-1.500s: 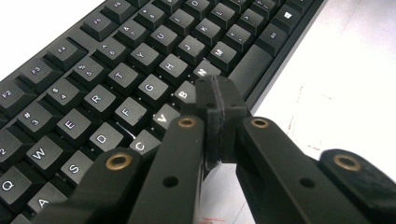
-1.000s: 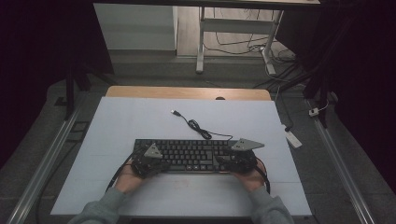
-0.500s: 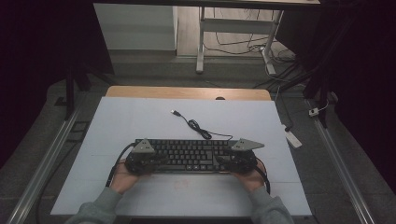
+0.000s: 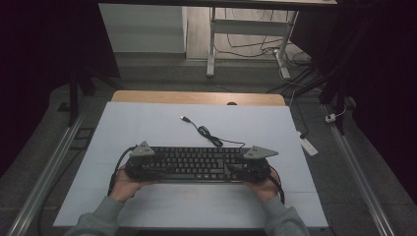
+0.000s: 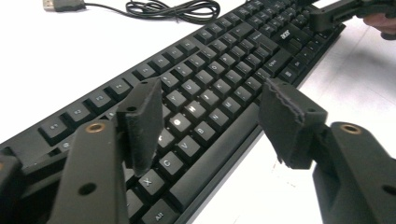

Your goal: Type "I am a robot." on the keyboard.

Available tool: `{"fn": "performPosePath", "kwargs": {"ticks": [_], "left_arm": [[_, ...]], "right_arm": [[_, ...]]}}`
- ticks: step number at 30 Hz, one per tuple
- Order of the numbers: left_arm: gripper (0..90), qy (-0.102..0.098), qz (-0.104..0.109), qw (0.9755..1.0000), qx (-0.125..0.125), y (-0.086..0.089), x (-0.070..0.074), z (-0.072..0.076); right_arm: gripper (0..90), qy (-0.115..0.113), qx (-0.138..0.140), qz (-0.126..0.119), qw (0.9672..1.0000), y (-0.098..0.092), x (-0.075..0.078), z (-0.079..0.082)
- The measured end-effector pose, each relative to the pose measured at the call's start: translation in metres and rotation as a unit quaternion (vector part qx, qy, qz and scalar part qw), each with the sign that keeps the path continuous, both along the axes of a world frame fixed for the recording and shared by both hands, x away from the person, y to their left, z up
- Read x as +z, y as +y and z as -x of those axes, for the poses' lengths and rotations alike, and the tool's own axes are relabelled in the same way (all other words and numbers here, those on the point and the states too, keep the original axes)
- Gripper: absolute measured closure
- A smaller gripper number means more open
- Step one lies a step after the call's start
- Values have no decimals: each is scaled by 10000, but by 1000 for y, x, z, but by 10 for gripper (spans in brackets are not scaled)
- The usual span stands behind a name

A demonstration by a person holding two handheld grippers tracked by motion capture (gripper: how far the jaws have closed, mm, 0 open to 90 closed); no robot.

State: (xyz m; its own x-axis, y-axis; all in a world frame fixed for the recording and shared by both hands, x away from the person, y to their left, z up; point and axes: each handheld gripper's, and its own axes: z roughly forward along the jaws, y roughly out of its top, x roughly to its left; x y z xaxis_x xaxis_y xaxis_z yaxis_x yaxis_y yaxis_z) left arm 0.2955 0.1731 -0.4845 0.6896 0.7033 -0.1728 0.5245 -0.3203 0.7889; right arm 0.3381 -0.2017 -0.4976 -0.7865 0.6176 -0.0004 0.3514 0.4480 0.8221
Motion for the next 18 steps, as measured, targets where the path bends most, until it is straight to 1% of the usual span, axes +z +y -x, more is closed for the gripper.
{"fn": "performPosePath", "kwargs": {"ticks": [3,11,13,14,17,18], "left_arm": [[361,30,-2,10000,65,2,0,-1],[353,28,18,9999,130,6,1,-2],[349,32,8,9998,179,7,1,-2],[341,54,20,9998,215,7,1,-3],[323,73,-43,9996,278,9,1,-5],[318,110,-34,9995,304,10,0,-6]], "right_arm": [[516,-1,-2,-1,10000,0,0,0],[516,-10,-4,-5,10000,0,0,0],[516,-7,-9,2,10000,0,0,0],[516,-2,-12,2,10000,0,0,0],[516,-2,-16,18,10000,0,0,0],[516,3,-10,-3,10000,0,0,0]]}}
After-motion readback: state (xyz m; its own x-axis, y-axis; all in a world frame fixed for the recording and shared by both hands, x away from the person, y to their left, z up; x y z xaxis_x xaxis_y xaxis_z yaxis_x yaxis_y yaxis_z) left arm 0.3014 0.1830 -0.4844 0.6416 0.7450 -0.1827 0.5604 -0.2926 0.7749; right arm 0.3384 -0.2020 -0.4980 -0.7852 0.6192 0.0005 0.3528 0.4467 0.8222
